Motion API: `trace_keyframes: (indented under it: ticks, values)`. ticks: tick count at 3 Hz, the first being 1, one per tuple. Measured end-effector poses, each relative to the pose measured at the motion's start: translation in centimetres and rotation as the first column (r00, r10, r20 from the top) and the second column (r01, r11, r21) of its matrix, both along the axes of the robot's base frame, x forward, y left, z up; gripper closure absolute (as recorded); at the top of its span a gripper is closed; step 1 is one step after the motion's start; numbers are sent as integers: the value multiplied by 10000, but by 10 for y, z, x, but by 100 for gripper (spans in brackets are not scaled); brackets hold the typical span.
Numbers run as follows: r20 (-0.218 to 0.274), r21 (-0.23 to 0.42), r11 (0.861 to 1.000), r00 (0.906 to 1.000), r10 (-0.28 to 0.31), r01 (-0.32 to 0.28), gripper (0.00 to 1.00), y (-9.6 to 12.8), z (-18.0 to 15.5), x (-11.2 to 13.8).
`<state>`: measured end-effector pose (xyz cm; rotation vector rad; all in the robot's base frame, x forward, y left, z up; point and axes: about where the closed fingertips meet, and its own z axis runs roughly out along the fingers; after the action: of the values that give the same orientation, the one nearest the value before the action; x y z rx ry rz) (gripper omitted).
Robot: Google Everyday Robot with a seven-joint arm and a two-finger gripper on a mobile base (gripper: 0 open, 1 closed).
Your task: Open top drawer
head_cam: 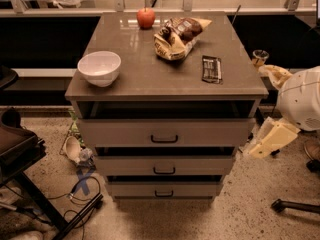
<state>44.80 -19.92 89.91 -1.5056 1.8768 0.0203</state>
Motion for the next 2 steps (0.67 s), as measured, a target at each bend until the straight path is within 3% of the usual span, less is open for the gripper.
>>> trace_keyframes:
  ticks: [1, 2]
  values:
    - [-31, -278, 9995, 9999, 148, -149, 0, 13, -20, -2]
    - [-338, -638, 9966, 9981, 507, -527, 0, 39, -76, 3]
